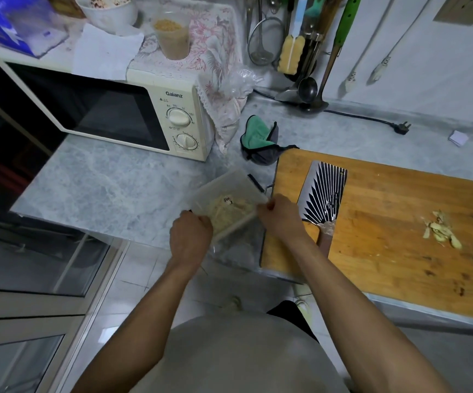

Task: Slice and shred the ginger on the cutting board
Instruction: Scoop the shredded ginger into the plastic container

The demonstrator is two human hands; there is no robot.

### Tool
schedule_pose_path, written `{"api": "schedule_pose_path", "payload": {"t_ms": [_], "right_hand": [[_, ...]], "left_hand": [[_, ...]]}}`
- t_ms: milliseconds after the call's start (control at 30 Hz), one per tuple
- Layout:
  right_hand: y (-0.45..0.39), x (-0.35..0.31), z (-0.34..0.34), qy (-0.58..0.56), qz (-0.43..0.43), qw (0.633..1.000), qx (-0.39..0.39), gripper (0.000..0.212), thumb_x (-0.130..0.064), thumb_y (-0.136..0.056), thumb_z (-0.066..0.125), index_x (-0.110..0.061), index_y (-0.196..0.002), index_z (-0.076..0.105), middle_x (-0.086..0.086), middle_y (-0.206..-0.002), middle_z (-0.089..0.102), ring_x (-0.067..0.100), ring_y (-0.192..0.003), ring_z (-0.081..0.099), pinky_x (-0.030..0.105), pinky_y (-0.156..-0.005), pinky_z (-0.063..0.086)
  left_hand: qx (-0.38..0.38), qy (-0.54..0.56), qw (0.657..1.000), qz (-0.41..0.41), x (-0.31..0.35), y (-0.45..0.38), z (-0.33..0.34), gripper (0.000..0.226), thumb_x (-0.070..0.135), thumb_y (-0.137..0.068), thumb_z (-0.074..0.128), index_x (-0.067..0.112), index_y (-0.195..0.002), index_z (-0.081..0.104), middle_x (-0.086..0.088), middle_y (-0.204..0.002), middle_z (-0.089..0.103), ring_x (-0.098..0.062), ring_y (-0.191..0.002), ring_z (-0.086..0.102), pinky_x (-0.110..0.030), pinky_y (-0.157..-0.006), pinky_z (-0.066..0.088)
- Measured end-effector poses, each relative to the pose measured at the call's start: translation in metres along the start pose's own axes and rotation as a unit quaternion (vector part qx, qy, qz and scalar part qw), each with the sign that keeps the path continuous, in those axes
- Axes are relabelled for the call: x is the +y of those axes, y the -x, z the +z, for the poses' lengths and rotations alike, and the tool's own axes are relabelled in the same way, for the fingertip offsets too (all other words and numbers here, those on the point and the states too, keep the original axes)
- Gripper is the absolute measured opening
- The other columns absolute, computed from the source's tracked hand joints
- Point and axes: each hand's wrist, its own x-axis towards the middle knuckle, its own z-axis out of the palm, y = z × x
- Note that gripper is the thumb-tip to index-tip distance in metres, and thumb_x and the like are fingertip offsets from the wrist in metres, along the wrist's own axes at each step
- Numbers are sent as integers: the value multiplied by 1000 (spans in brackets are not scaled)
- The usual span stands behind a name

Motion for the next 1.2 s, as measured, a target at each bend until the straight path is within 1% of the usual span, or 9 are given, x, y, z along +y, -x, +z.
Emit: {"api": "schedule_pose_path", "payload": {"t_ms": [133, 267, 367, 533, 700, 867, 933, 1033, 1200], "right_hand": [[-19, 0, -33, -32, -22, 999, -2, 31, -35, -100, 57, -7, -113, 55, 4, -96, 62, 20, -88, 57, 36, -78, 45], [-17, 8, -51, 3, -116, 993, 7, 16, -29, -100, 60, -16, -91, 58, -10, -71, 54, 8, -65, 54, 14, -56, 36], [-15, 20, -71, 72, -125, 987, 73, 27, -29, -104, 51, -5, -103, 62, 3, -76, 58, 21, -66, 60, 25, -54, 35], [-10, 38, -129, 205, -24, 974, 93, 30, -22, -105, 43, 0, -112, 63, 13, -100, 67, 28, -90, 67, 35, -66, 53], [-5, 85, -203, 148, 64, 982, 103, 27, -10, -104, 41, 1, -104, 66, 14, -102, 64, 31, -97, 64, 34, -76, 48], [-27, 142, -258, 1, 51, 979, 195, 43, -20, -104, 46, -15, -61, 41, 1, -58, 45, 14, -51, 43, 30, -53, 33], [-32, 148, -275, -35, 34, 982, 181, 41, -27, -105, 49, -14, -66, 50, 2, -61, 53, 14, -53, 50, 23, -47, 34], [-40, 155, -299, -117, 44, 982, 141, 42, -39, -104, 49, -6, -86, 68, 7, -79, 69, 20, -73, 64, 29, -65, 46], [-39, 192, -323, -173, 81, 970, 152, 45, -36, -103, 55, 4, -92, 72, 18, -86, 74, 24, -76, 69, 36, -75, 53]], "left_hand": [[8, -52, 997, 63, 6, 2, -16, 15, 17, -96, 47, 5, -87, 49, -12, -78, 59, -30, -70, 54, -33, -60, 40], [25, -88, 988, 128, 34, 7, -17, 15, 18, -97, 45, 5, -95, 51, -14, -74, 58, -37, -70, 56, -37, -61, 43], [46, -155, 977, 135, 64, 6, -3, 22, 17, -98, 44, -1, -108, 53, -25, -91, 65, -43, -84, 60, -37, -66, 38], [26, -209, 964, 161, 133, 17, 47, 30, 16, -99, 44, -2, -122, 52, -27, -103, 66, -43, -95, 62, -39, -74, 43], [-5, -55, 964, 259, 200, 39, 86, 19, 22, -98, 54, 8, -107, 63, -8, -66, 62, -22, -62, 58, -30, -50, 35], [-159, 210, 943, 205, 253, 42, 137, 19, 24, -96, 63, 24, -115, 65, 21, -89, 68, 0, -83, 64, -15, -65, 46], [-186, 274, 933, 137, 271, 41, 158, 24, 24, -99, 59, 26, -123, 59, 15, -106, 66, -6, -95, 64, -27, -77, 55], [-166, 328, 930, 24, 297, 25, 190, 20, 17, -99, 58, 19, -119, 56, 3, -102, 64, -18, -91, 65, -41, -79, 60], [-114, 323, 938, -52, 333, -25, 235, 22, 8, -95, 53, 8, -115, 64, -11, -108, 66, -30, -94, 64, -38, -82, 57]]}}
